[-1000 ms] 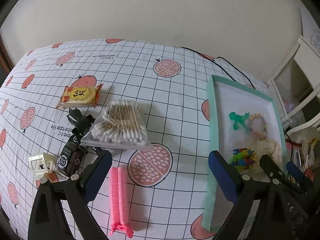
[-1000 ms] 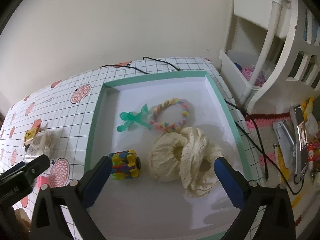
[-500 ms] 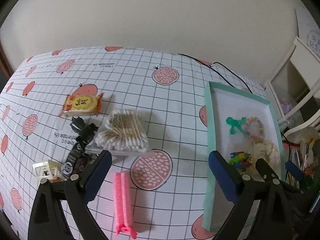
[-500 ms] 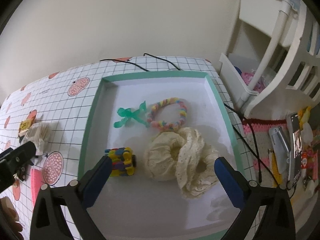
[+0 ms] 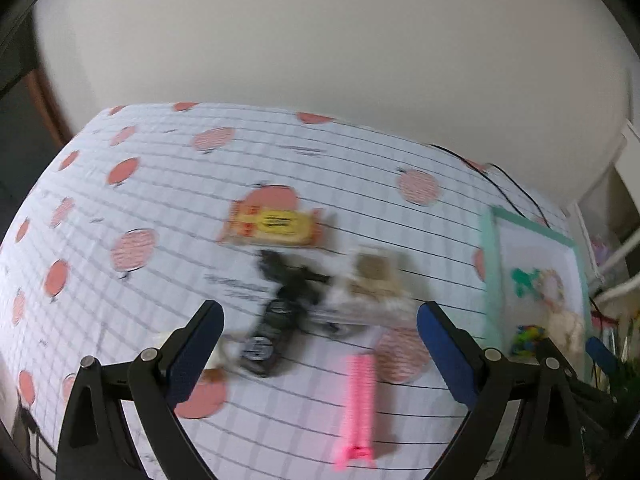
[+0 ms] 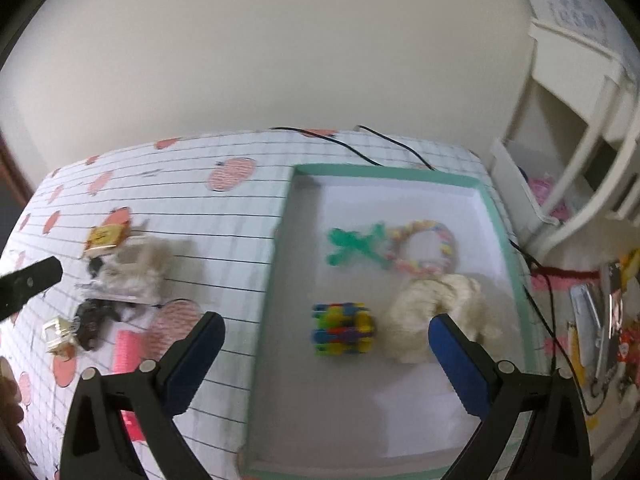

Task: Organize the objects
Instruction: 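Move both tools away from the tray back toward the items on the table, then grasp the pink hair curler with the right tool while the left tool grasps the cream clip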

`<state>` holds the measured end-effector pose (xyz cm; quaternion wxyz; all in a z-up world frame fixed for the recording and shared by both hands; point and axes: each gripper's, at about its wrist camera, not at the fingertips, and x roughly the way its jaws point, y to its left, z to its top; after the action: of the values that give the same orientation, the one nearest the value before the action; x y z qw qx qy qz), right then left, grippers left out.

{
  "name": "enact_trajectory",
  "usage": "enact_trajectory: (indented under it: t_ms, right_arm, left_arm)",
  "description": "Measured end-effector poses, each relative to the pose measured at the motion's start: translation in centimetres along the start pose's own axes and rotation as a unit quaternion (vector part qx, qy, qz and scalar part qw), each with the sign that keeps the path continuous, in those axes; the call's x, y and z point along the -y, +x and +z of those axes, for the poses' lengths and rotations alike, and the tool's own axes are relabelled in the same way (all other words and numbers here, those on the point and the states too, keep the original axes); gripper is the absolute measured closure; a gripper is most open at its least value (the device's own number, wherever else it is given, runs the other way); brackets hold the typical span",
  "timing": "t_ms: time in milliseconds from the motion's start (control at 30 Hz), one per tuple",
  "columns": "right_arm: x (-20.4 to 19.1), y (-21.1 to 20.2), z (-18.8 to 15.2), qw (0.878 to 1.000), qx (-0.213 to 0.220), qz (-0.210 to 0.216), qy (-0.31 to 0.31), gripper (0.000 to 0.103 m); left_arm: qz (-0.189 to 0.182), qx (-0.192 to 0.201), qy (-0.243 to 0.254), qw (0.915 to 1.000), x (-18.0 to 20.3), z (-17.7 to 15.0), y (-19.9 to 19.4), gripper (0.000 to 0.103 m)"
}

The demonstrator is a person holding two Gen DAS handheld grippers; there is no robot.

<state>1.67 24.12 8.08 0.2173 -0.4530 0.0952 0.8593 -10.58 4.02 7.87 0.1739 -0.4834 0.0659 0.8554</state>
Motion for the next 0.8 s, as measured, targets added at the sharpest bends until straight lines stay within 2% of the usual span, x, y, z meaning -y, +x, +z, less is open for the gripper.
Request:
enact_trajectory:
  t_ms: [300,433,667,800]
  right_arm:
    - [-6.0,0.0,-0.7,0.998,-0.018,0.048,-0.047,0.001]
    - [-8.7,0.1,-1.5,0.995,-0.031,0.074,-0.065,0.004]
    - [-11.8,1.2,-3.0,0.989,-0.072,0.097,-0.085,0.009]
    - [-12.9,2.0,-3.6,0.987,-0.091,0.101,-0.089,0.01]
  left_arm:
    - [0.046,0.004,-0.06,0.9971,-7.0,0.0,-0.6,0.006]
    - [0.052,-0.003,-0.1,0.9936,-10.3,-0.5,-0.7,0.006]
    - [0.07,-0.04,-0.116,0.99,-12.7,-1.4,0.4,0.006]
    - [0.061,-0.056,-0.125,0.9887,-13.4,-1.9,1.3,0.006]
